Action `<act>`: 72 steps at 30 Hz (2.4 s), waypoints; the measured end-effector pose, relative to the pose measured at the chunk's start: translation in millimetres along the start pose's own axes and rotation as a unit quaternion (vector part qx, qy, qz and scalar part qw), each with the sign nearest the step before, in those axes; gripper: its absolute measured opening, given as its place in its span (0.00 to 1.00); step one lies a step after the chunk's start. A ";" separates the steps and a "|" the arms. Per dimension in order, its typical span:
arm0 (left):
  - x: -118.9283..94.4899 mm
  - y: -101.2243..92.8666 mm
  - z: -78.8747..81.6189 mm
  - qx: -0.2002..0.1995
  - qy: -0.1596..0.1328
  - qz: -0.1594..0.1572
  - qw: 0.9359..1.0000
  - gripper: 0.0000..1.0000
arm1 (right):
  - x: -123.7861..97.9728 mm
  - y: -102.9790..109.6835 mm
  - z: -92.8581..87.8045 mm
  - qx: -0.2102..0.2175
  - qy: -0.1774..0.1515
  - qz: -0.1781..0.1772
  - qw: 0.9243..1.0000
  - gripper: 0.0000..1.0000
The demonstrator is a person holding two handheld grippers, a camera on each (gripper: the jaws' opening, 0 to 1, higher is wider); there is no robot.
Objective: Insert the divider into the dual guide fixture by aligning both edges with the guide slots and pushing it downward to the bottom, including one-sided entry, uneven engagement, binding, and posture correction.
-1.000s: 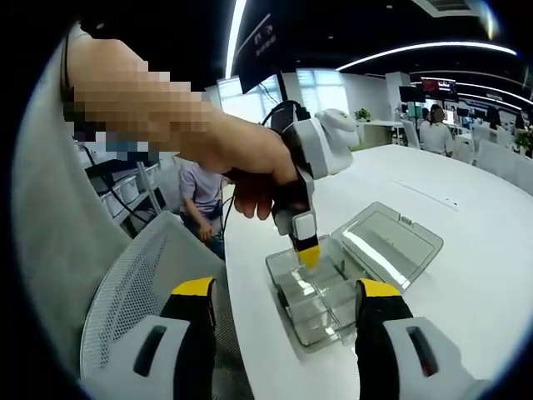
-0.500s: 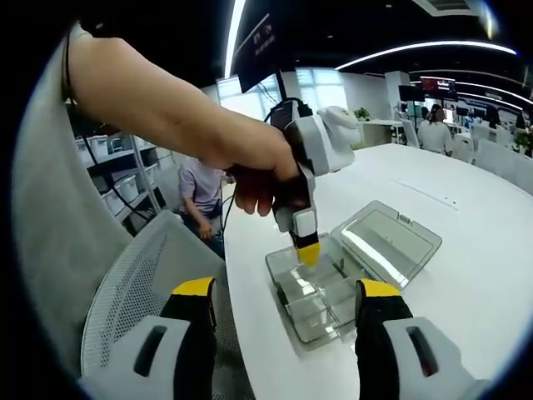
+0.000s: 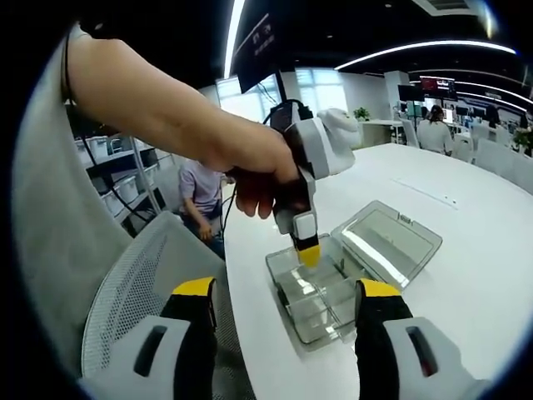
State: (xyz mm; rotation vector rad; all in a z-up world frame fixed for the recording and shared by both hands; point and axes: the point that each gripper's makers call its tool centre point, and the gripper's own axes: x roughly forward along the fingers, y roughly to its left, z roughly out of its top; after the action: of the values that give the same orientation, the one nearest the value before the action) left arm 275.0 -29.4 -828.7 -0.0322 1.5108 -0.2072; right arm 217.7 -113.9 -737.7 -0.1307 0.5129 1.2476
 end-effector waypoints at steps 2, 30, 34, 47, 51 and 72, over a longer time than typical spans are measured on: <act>1.0 0.0 0.2 -0.002 0.000 -0.001 1.000 0.01 | -0.1 -0.1 -0.9 0.000 0.002 0.000 1.000 0.64; 2.1 -3.8 1.3 0.002 0.011 0.000 1.000 0.01 | -1.7 -1.4 -4.1 -0.001 0.010 0.002 1.000 0.64; 2.7 -5.2 1.7 0.006 0.013 0.000 1.000 0.01 | -1.4 -1.0 -3.7 0.000 0.010 0.002 1.000 0.64; 2.8 -3.2 2.0 0.016 0.015 0.005 1.000 0.01 | 0.3 0.5 -2.5 -0.001 0.013 0.005 1.000 0.64; 2.5 -1.9 2.1 0.018 0.016 0.007 1.000 0.01 | 0.3 -0.5 -2.2 0.000 0.012 0.004 1.000 0.64; 9.9 -1.3 6.3 0.021 0.012 0.011 1.000 0.01 | 0.9 -1.5 -3.0 0.002 0.012 0.004 1.000 0.64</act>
State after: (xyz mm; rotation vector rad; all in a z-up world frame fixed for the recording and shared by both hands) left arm 281.6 -32.9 -837.8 0.0205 1.5295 -0.2219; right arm 218.3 -114.7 -741.0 -0.1405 0.5379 1.2536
